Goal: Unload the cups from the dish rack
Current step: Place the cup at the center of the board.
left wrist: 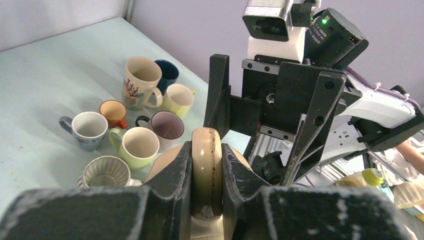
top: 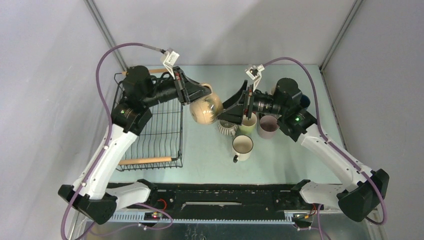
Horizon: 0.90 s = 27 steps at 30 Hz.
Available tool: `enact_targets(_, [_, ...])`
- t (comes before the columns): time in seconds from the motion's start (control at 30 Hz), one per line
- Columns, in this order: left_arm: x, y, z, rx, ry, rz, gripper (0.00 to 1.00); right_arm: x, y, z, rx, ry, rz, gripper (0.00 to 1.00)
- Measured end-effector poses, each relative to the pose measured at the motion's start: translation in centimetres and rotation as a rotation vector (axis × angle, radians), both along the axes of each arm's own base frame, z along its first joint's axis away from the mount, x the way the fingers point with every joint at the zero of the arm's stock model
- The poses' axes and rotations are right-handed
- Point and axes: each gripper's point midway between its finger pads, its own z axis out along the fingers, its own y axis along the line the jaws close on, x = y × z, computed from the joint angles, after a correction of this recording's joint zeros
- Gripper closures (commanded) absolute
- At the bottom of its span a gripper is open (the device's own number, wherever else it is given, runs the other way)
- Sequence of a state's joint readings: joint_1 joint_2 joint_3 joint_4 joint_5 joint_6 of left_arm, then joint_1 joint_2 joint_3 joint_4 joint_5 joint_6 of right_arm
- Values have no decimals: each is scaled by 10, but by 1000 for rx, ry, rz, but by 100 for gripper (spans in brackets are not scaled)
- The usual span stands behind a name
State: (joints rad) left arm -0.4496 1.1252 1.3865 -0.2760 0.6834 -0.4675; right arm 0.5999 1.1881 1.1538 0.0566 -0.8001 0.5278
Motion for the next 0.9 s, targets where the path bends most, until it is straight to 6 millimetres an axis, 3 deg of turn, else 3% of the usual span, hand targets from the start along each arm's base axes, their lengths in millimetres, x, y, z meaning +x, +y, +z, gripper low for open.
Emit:
enact_targets(0.23, [6, -13, -5, -14, 29, -45, 100, -12, 6, 10, 39, 8, 68, 7])
enact_targets(0.53, [1, -24, 10, -74, 0, -128, 100, -29, 13, 28, 109, 49, 176, 20])
enact_targets(0.73, [-8, -29, 18, -115, -21, -195, 100, -38, 11, 44, 163, 47, 217, 42])
enact_targets(0.9, [-16, -31, 20, -138, -17, -245, 100, -39, 11, 41, 169, 76, 225, 64])
